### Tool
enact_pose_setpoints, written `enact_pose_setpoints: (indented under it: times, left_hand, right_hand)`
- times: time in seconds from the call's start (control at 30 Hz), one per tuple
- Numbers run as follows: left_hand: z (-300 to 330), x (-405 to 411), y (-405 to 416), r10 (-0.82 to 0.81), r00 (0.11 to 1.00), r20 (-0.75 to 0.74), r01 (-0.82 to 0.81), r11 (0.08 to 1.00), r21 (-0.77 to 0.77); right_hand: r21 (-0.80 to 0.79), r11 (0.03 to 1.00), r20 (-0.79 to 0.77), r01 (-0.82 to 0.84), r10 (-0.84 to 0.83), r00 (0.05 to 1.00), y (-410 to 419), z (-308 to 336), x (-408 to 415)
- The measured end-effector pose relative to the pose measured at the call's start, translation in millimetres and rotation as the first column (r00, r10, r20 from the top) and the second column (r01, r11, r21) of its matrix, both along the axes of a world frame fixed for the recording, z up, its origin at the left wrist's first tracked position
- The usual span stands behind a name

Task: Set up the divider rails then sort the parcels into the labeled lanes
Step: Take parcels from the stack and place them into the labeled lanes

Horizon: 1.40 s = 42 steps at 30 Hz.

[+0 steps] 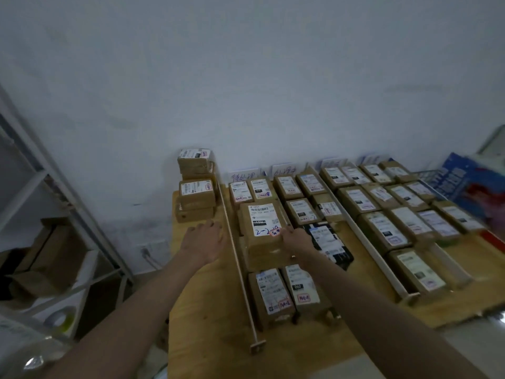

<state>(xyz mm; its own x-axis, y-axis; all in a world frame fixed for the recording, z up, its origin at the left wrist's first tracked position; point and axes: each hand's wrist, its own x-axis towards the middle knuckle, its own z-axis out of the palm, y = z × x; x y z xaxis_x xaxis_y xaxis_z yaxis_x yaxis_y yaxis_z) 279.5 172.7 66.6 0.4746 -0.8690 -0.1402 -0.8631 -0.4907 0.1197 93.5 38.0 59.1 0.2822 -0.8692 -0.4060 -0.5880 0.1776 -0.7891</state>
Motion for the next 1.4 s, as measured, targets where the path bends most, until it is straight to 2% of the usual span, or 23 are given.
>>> enact_pose_setpoints:
  times: [0.1,0.3,0.6,0.77,0.93,1.13,1.4]
  left_hand:
    - [-4,-35,-13,-0.101,0.993,0.062,0.099,0.995,0.031]
    - [1,-110,-56,-0.279,0.958,0.074,0.274,0.959,0.069]
    - [2,-222,-126,-0.468,0.879,0.085,0.463,0.883,0.075]
    - [-9,-297,-168,-0.500,0.862,0.080,0.498,0.866,0.049]
    - [-20,-377,-205,-0.518,0.855,0.025,0.518,0.855,-0.022]
    - [-31,-467,-250,-0.515,0.857,0.000,0.515,0.857,-0.027]
    - [-50,-536,-319,-0.540,0.841,0.018,0.541,0.840,-0.054]
  right_hand:
    - [0.011,0.996,-0.002,0.084,-0.084,0.996,3,-2,-45]
    - [-0.013,0.962,-0.020,0.273,-0.273,0.962,1,5,-144]
    - [-0.140,0.909,-0.068,0.394,-0.405,0.912,-37,13,-277]
    - [-0.117,0.891,-0.037,0.438,-0.445,0.895,-72,7,-348]
    - [-0.130,0.892,-0.059,0.433,-0.443,0.895,-106,3,-425]
    - [-0.091,0.881,-0.086,0.463,-0.470,0.878,-144,-6,-510]
    - [-0.056,0.853,-0.070,0.519,-0.522,0.850,-200,-27,-585]
